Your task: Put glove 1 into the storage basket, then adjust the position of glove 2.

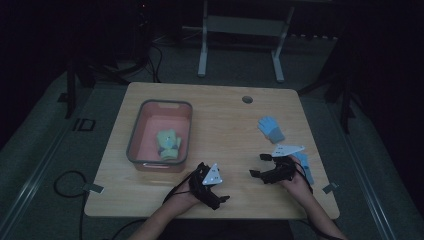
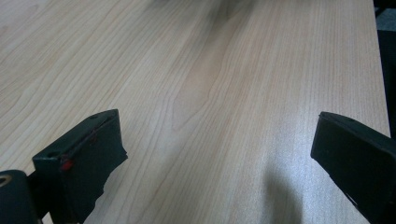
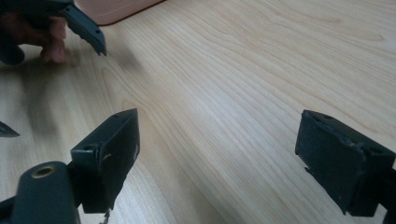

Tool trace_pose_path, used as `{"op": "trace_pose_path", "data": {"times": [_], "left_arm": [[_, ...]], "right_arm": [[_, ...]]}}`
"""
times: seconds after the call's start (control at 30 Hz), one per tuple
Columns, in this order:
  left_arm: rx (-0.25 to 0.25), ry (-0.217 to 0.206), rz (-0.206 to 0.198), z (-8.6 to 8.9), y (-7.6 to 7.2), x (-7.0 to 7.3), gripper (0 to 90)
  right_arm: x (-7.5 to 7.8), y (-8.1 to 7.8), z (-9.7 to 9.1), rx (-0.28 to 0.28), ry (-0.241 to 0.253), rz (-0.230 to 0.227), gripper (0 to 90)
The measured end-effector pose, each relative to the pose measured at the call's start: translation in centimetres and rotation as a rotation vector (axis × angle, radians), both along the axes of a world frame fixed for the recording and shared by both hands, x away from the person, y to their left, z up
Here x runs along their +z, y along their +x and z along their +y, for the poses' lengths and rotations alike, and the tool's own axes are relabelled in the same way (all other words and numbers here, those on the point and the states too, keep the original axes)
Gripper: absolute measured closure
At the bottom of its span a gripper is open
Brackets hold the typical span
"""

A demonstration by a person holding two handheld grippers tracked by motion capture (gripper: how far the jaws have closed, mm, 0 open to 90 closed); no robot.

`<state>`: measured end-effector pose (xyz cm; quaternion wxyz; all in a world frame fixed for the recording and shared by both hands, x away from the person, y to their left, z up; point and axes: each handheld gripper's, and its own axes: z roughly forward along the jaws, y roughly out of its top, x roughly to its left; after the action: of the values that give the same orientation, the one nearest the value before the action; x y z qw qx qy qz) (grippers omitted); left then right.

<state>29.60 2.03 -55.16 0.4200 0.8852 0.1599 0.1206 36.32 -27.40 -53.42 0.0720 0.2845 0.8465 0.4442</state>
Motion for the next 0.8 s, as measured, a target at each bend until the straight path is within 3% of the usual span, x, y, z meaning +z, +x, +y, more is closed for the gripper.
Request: {"op": "trace_pose_path", "data": {"times": [0.17,0.4,0.57,0.8], "left_arm": [[-0.009,0.032,-0.008,0.0,-0.4,-0.4,2.3],[-0.005,0.03,0.005,0.1,-0.3,-0.7,2.3],[0.0,0.023,0.014,0.2,-0.2,-0.7,2.3],[-0.001,0.022,0.009,0.2,-0.3,-0.7,2.4]], "right_arm": [[-0.9,-0.2,-0.1,-0.01,-0.032,-0.013,13.9],[-1.1,-0.5,0.2,-0.004,-0.054,-0.045,14.1],[-0.7,-0.6,0.1,-0.044,-0.005,-0.018,12.2],[0.5,-0.8,-0.4,-0.065,0.021,-0.049,14.0]]}}
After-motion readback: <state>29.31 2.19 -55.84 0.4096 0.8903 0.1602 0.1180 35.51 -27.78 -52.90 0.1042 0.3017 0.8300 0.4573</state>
